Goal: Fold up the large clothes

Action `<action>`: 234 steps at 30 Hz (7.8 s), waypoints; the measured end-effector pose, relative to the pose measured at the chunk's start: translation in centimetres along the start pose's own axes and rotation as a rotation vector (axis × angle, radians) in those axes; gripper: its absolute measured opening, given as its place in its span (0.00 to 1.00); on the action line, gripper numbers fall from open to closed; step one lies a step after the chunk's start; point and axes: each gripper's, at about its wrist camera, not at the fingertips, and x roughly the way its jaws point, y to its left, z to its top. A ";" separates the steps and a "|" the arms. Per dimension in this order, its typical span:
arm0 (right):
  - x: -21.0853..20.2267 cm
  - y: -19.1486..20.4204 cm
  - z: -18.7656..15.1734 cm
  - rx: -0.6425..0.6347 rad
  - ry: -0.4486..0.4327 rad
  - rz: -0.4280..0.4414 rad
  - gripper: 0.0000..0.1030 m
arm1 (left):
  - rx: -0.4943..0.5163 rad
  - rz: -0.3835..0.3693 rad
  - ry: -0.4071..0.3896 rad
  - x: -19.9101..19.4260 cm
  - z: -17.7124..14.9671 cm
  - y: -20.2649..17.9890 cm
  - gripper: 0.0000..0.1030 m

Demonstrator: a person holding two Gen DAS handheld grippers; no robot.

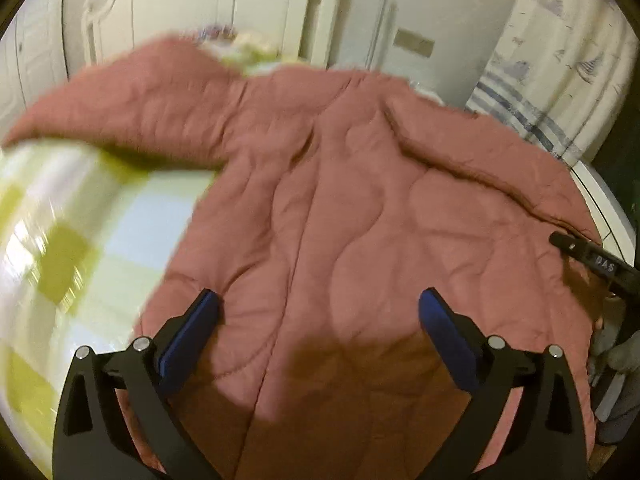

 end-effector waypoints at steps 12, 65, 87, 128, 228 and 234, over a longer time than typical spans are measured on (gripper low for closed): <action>-1.3 -1.3 -0.4 0.066 -0.068 0.067 0.96 | -0.012 -0.027 -0.014 -0.1 -0.2 0.8 0.98; -2.8 -3.5 -1.0 0.246 -0.167 0.191 0.96 | -0.894 -0.197 -0.340 -1.2 10.4 33.1 0.49; -4.4 -5.7 -1.5 0.387 -0.258 0.243 0.96 | 0.128 -0.456 -0.095 2.3 11.0 -18.0 0.74; 1.7 8.2 5.2 -0.187 -0.048 -0.031 0.75 | 0.047 -0.165 -0.201 3.8 7.3 -1.9 0.98; 2.6 -2.4 13.0 0.010 -0.056 -0.153 0.93 | 0.344 0.057 -0.030 8.0 8.6 -5.7 0.98; 7.3 -5.9 12.2 0.047 0.056 -0.184 0.96 | 0.343 0.056 -0.030 8.0 8.6 -5.7 0.98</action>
